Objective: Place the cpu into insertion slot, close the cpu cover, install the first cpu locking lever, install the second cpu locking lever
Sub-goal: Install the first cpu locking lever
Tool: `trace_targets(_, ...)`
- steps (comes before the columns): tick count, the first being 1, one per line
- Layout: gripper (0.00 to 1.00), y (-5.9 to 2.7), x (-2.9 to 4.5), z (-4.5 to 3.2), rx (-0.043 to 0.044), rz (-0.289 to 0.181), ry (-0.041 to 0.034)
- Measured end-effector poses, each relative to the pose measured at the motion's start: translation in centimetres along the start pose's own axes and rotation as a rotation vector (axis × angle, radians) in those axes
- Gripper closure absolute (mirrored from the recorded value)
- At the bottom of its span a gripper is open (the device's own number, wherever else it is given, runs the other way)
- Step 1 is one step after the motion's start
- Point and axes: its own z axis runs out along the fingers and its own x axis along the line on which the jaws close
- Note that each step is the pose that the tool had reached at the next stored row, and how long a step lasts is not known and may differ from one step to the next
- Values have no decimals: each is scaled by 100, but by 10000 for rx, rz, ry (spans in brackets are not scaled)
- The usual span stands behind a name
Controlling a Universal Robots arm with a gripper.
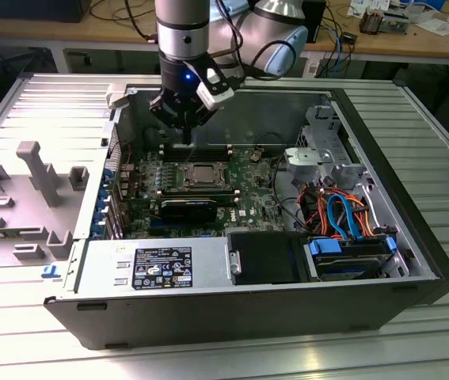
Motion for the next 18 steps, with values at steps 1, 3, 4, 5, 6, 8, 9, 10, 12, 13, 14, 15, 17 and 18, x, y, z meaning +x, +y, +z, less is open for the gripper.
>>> trace_targets(1,89,-3,-31,7,1,-17,0)
trace_targets(3,89,-14,-126,44,4,-68,1)
trace_targets(4,89,-15,-155,74,15,-99,3)
trace_targets(5,89,-17,-178,112,20,-138,2)
trace_targets(6,89,-20,-200,140,21,-180,3)
trace_targets(8,89,-23,-225,164,21,-210,3)
trace_targets(9,89,-27,-255,194,21,-243,2)
trace_targets(10,89,-29,-271,213,21,-258,3)
trace_targets(12,89,-31,-282,237,22,-277,3)
trace_targets(13,89,-31,-285,254,22,-299,3)
trace_targets(14,89,-31,-286,268,21,-316,2)
trace_targets(15,89,-31,-286,275,21,-317,2)
trace_targets(17,89,-31,-281,275,21,-315,2)
trace_targets(18,89,-25,-241,275,0,-314,-3)
